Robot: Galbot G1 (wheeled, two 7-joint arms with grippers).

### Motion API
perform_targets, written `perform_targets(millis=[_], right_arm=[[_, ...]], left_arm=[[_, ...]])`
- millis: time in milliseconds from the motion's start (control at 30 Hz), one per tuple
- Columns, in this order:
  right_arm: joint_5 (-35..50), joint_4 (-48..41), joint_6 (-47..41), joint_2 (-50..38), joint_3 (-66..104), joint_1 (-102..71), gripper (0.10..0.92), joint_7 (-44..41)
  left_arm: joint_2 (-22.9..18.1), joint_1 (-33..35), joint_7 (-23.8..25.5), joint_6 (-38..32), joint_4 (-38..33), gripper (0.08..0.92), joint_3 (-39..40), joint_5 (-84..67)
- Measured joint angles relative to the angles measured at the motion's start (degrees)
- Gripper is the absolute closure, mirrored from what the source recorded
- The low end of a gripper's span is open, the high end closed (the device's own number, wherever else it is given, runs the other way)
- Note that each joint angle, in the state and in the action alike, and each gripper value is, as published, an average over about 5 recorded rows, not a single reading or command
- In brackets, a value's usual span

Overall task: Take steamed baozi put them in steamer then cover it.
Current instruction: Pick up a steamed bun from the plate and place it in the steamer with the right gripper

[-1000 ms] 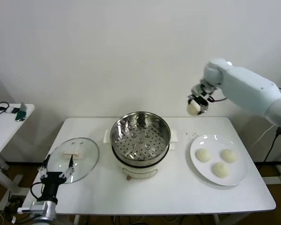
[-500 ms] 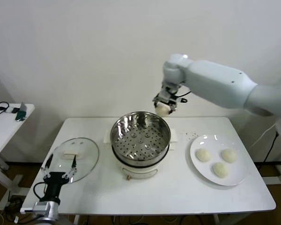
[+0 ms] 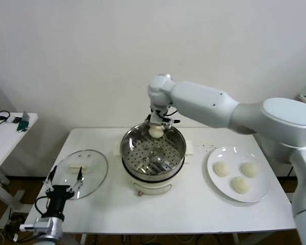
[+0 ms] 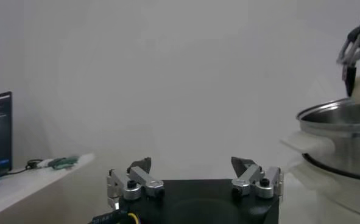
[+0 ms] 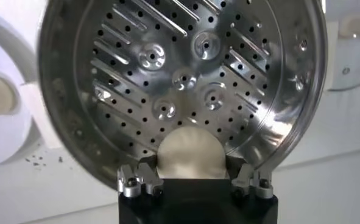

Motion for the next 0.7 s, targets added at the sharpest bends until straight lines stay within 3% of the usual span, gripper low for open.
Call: perform_targets(millis=[400,700], right_arm=[[-3.32,-3.42,1.03,2.78,0.07,-3.84,0.296,0.33],[-3.99,-4.31,1.73,3.01,0.59,-4.52,0.204,0.57]], left_arm=[[-0.04,0.02,-0.07,0.28,0.20,0.177,0.33,-0.25],[-0.05,0.06,-0.12,0.27,0.16,0.177,0.24,-0.35]])
